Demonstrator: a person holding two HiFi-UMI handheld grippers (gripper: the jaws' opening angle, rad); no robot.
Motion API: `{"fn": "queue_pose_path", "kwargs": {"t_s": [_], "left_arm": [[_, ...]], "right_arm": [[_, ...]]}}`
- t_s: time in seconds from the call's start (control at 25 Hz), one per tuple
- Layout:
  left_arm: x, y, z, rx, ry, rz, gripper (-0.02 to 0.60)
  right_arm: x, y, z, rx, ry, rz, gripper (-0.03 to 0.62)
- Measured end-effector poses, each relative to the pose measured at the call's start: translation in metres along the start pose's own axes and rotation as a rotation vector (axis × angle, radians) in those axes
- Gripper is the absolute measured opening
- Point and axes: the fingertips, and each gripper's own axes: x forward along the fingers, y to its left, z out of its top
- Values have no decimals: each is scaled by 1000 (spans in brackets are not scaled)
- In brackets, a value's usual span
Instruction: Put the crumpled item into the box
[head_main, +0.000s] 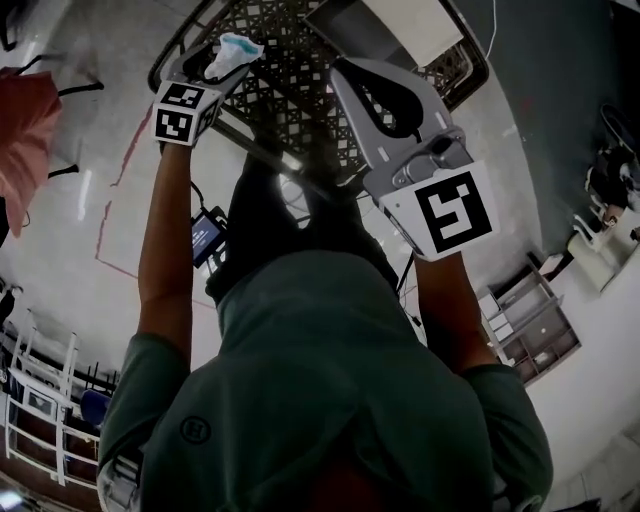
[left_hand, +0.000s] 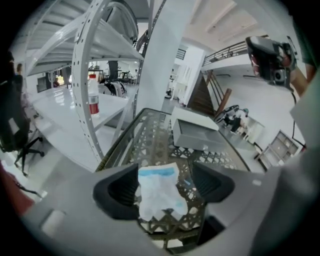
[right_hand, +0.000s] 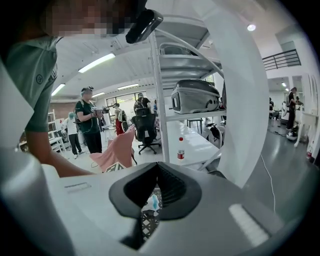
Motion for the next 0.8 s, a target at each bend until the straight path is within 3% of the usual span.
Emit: {"fn": "queue_pose_path", "kwargs": {"t_s": [0.4,0.8], "left_arm": [[38,9,-50,-52,86,-9,340],[49,13,-61,-64,95,14,314]], "right_arm": [[8,-8,-23,50,24,-29,8],[13,-7,-28,58,35,-30,8]]}}
